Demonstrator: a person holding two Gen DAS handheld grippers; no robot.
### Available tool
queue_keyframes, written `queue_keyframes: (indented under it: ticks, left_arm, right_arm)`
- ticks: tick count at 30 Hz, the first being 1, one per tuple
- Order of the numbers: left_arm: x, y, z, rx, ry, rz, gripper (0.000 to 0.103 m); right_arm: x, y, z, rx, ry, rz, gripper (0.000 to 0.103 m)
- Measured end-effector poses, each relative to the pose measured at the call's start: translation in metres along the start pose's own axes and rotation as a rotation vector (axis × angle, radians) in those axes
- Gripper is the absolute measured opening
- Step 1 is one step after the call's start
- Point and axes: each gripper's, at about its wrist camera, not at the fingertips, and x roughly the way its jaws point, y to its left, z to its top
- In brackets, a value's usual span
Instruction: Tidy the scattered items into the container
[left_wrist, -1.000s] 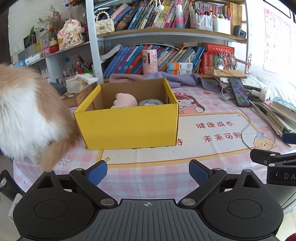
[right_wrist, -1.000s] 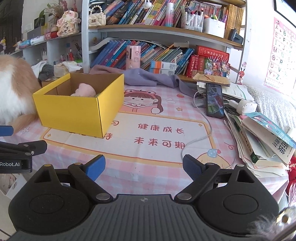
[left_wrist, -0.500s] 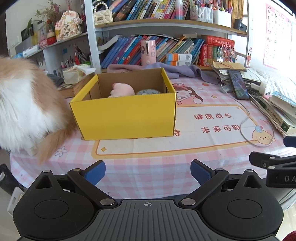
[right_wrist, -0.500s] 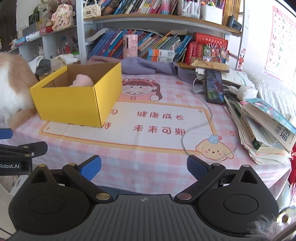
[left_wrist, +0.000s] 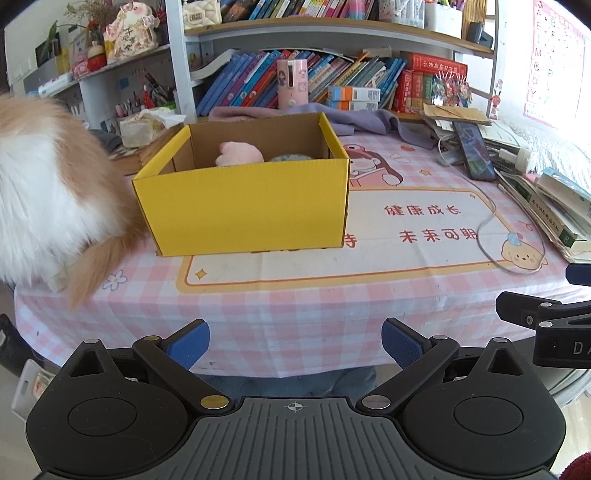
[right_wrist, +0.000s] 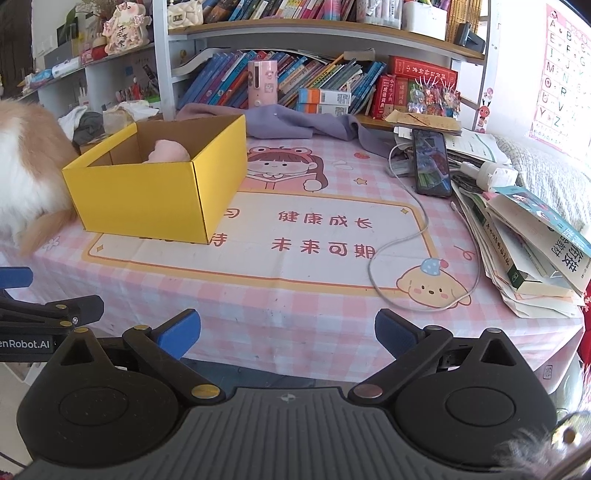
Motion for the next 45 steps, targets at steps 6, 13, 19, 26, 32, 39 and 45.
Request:
queue_keyframes:
  ticks: [6,13,19,26,32,39,45]
  left_arm:
    - [0.0,0.002,-0.001,-0.003,0.003,0.0,0.102]
    - [0.001,0.004,-0.001,-0.003,0.007,-0.003,0.103]
    - [0.001,0.004,-0.001,-0.002,0.008,-0.005,0.103]
    - [0.004,0.006,-0.001,0.003,0.014,-0.012,0.103]
    - [0.005,0.007,0.0,0.0,0.017,-0.013,0.103]
    - [0.006,0.008,0.0,0.001,0.021,-0.011,0.103]
    - [0.007,0.009,0.0,0.0,0.023,-0.012,0.103]
  right_arm:
    - [0.0,0.004,0.001,-0.007,0.003,0.003,0.103]
    - [0.002,0.007,0.002,-0.011,0.007,0.004,0.103]
    - [0.004,0.009,0.003,-0.012,0.008,0.004,0.103]
    - [0.005,0.01,0.003,-0.014,0.012,0.003,0.103]
    - [0.005,0.011,0.003,-0.014,0.011,0.004,0.103]
    - [0.005,0.012,0.004,-0.015,0.012,0.004,0.103]
    - [0.01,0.017,0.001,-0.022,0.017,0.006,0.103]
